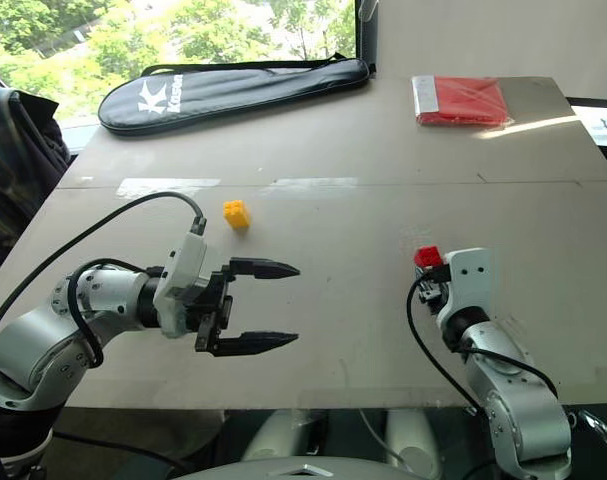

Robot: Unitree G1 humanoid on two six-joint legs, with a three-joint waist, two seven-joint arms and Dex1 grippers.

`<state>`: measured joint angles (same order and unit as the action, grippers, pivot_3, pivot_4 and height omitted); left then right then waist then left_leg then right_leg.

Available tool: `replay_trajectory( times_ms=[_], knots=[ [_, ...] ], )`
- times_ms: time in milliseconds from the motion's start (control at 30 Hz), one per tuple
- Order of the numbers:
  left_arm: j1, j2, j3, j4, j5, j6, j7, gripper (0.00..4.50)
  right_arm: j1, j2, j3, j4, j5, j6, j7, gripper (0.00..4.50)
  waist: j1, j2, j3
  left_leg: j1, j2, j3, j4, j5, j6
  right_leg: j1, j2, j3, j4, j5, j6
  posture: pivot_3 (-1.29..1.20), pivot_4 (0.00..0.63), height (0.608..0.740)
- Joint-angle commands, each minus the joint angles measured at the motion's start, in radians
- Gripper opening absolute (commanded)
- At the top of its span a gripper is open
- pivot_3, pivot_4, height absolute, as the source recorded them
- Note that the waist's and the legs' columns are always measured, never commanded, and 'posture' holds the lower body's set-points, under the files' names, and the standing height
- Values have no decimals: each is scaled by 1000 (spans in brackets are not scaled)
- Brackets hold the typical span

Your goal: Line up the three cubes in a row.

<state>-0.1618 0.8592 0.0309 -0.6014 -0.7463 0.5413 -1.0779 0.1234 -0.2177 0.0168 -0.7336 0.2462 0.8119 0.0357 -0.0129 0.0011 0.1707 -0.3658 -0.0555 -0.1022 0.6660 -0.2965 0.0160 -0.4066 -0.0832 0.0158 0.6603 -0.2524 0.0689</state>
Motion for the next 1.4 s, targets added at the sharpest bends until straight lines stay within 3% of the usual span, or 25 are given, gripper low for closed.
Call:
replay_trajectory(
  times_ms=[33, 433, 567, 767, 1000, 1200, 1400],
  knots=[
    [-19, 4, 8, 3, 9, -22, -22, 4500, -2, 25, 12, -38, -41, 16, -51, 1251, 0, 0, 0, 0, 0, 0, 0, 0, 0, 0, 0, 0, 0, 0, 0, 0, 150, 732],
    [-24, -1, 4, 42, 82, -58, -26, 4500, -10, 75, 14, -9, -61, 24, -54, 1251, -3, 0, 0, 0, 1, 0, 0, 0, 0, -1, 2, 1, 0, 0, 0, 0, 150, 732],
    [-24, -22, -25, 75, 207, -166, -6, 4500, -8, 82, 5, 5, -54, 21, -43, 1251, -3, 0, 0, 0, 1, 0, 0, 0, 0, -1, 2, 0, 0, 0, 0, 0, 150, 732],
    [-12, -33, -32, 72, 216, -174, -8, 4500, -11, 80, 5, 13, -55, 28, -26, 1251, -4, 0, 0, 0, 1, 0, 0, 0, 0, -1, 2, 1, 0, 0, 0, 0, 150, 732],
    [0, -27, -25, 71, 216, -177, -11, 4500, -11, 85, 9, 23, -59, 21, -17, 4377, -4, 0, 0, 0, 1, 0, 0, 0, 0, -1, 2, 1, 1, 0, 0, 0, 150, 732],
    [5, -24, -21, 72, 214, -176, -15, 4500, -2, 79, 11, 22, -69, 10, -11, 4377, -4, 0, 0, 0, 1, 0, 0, 0, 0, -1, 2, 1, 1, 0, 0, 0, 150, 732],
    [71, -72, 17, 84, 208, -190, 44, 4500, 28, -119, -66, 9, -35, -86, 189, 4377, -4, -1, 1, 0, 0, 1, 0, 0, 1, -1, 1, 1, 0, 0, 0, 0, 150, 732]
  ],
)
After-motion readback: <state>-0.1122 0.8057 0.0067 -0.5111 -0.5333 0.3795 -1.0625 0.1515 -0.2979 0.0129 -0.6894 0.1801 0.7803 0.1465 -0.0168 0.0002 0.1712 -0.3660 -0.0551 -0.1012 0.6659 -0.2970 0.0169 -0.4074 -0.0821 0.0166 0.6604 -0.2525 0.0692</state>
